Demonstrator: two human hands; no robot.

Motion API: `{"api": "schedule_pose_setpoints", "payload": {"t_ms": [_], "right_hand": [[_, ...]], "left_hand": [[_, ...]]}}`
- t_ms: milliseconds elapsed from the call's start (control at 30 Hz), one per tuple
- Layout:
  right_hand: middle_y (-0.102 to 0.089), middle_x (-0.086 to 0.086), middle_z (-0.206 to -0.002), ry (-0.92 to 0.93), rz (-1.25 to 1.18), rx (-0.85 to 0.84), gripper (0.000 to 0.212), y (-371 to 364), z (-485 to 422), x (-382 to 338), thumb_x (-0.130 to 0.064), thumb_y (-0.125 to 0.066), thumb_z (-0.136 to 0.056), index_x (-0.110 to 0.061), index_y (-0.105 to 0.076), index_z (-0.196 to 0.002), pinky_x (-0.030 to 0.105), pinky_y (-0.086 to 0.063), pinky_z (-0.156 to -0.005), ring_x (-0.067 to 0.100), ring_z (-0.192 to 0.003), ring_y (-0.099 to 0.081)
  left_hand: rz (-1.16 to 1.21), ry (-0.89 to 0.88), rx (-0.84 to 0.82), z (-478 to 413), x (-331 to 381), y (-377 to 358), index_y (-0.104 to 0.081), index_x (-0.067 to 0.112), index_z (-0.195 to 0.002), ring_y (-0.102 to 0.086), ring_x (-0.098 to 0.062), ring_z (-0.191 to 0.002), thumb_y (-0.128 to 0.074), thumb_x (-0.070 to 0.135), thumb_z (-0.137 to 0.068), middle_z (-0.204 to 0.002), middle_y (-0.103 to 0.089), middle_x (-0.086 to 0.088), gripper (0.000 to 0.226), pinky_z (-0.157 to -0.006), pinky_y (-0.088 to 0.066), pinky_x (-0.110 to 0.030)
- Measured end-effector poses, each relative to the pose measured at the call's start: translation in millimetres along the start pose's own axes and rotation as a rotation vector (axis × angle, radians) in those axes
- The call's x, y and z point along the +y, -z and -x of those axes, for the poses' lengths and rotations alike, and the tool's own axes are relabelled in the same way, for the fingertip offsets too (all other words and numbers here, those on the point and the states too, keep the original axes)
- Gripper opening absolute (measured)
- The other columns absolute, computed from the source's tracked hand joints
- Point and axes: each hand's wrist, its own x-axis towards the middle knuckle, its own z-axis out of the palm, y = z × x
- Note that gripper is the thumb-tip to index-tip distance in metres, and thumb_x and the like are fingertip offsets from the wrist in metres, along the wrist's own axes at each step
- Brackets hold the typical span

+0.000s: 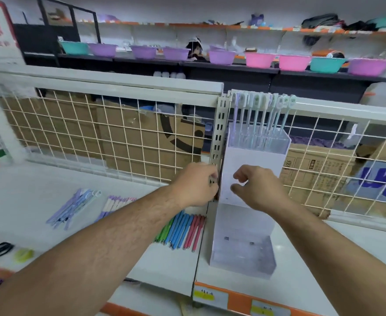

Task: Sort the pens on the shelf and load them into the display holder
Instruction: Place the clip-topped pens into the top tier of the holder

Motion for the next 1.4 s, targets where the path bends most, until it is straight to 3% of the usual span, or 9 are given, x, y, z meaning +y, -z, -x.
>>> {"api": "schedule_pose_setpoints", "payload": {"t_ms": [233,400,567,667,867,967,1100,1233,1400], "right_hand": [[-0.067,-0.006,-0.103,0.046,0.0,-0.059,0.022,-35,-13,-64,-0.033,-0.07,-0.086,-0.027,-0.068,-0.107,0.032,-0.053,-0.076,0.019,-0.092,-0.062],[-0.065,-0.007,-0.088,0.076,0.044,-0.089,0.01,-85,-20,-124,-0.03,-0.068,-0.082,-0.028,-0.061,-0.088,0.032,-0.05,-0.066,0.019,-0.082,-0.062],[-0.069,-0.005,-0.116,0.052,0.037,-0.172,0.033,-150,-28,-193,-0.033,-0.07,-0.085,-0.027,-0.068,-0.118,0.034,-0.054,-0.088,0.02,-0.105,-0.065],[-0.068,-0.007,-0.122,0.032,0.021,-0.205,0.036,-187,-33,-230,-0.037,-0.068,-0.087,-0.029,-0.066,-0.122,0.031,-0.052,-0.09,0.018,-0.11,-0.064],[-0.067,-0.004,-0.12,-0.002,-0.021,-0.256,0.03,-244,-37,-291,-0.034,-0.065,-0.088,-0.029,-0.067,-0.117,0.031,-0.052,-0.087,0.02,-0.108,-0.062],[-0.067,-0.005,-0.116,-0.016,-0.029,-0.269,0.028,-262,-40,-309,-0.034,-0.065,-0.086,-0.03,-0.067,-0.114,0.029,-0.05,-0.082,0.02,-0.106,-0.061],[-0.067,-0.006,-0.12,-0.001,-0.031,-0.294,0.031,-278,-47,-318,-0.034,-0.064,-0.088,-0.028,-0.067,-0.119,0.027,-0.047,-0.081,0.017,-0.107,-0.061],[-0.067,-0.01,-0.119,-0.019,-0.049,-0.295,0.029,-290,-57,-324,-0.035,-0.064,-0.088,-0.03,-0.067,-0.117,0.025,-0.043,-0.078,0.014,-0.103,-0.061],[-0.065,-0.013,-0.11,-0.022,-0.065,-0.307,0.026,-300,-65,-327,-0.036,-0.064,-0.088,-0.032,-0.067,-0.114,0.025,-0.044,-0.077,0.011,-0.096,-0.059]], "left_hand": [[-0.013,0.067,0.007,21,-60,25,-0.064,0.026,-0.114,-0.055,-0.015,-0.104,-0.058,0.03,-0.089,-0.11,-0.059,0.006,0.026,-0.087,-0.051,-0.036],[-0.042,0.069,-0.005,40,-130,47,-0.063,0.028,-0.111,-0.056,-0.019,-0.105,-0.058,0.03,-0.086,-0.106,-0.058,0.008,0.026,-0.085,-0.051,-0.036],[-0.069,0.12,-0.068,65,-220,65,-0.062,0.03,-0.115,-0.054,-0.017,-0.111,-0.058,0.033,-0.087,-0.12,-0.06,0.006,0.029,-0.082,-0.047,-0.031],[-0.078,0.133,-0.121,79,-270,72,-0.06,0.03,-0.117,-0.049,-0.016,-0.116,-0.057,0.033,-0.089,-0.126,-0.057,0.007,0.028,-0.084,-0.043,-0.031],[-0.113,0.193,-0.18,106,-345,92,-0.062,0.027,-0.114,-0.053,-0.019,-0.109,-0.056,0.037,-0.089,-0.113,-0.059,0.005,0.027,-0.089,-0.048,-0.036],[-0.132,0.273,-0.16,118,-379,95,-0.057,0.024,-0.087,-0.058,-0.022,-0.095,-0.053,0.029,-0.089,-0.091,-0.058,0.004,0.007,-0.074,-0.047,-0.032],[-0.114,0.41,-0.184,132,-413,91,-0.048,0.024,-0.077,-0.06,-0.02,-0.076,-0.051,0.042,-0.093,-0.07,-0.052,0.008,0.024,-0.061,-0.037,-0.028],[-0.033,0.474,-0.228,136,-427,84,-0.054,0.026,-0.075,-0.06,-0.011,-0.064,-0.058,0.061,-0.081,-0.067,-0.06,0.008,0.035,-0.055,-0.04,-0.027],[-0.029,0.51,-0.289,127,-431,79,-0.061,0.025,-0.076,-0.063,-0.012,-0.066,-0.055,0.058,-0.07,-0.071,-0.064,0.007,0.034,-0.052,-0.038,-0.025]]}}
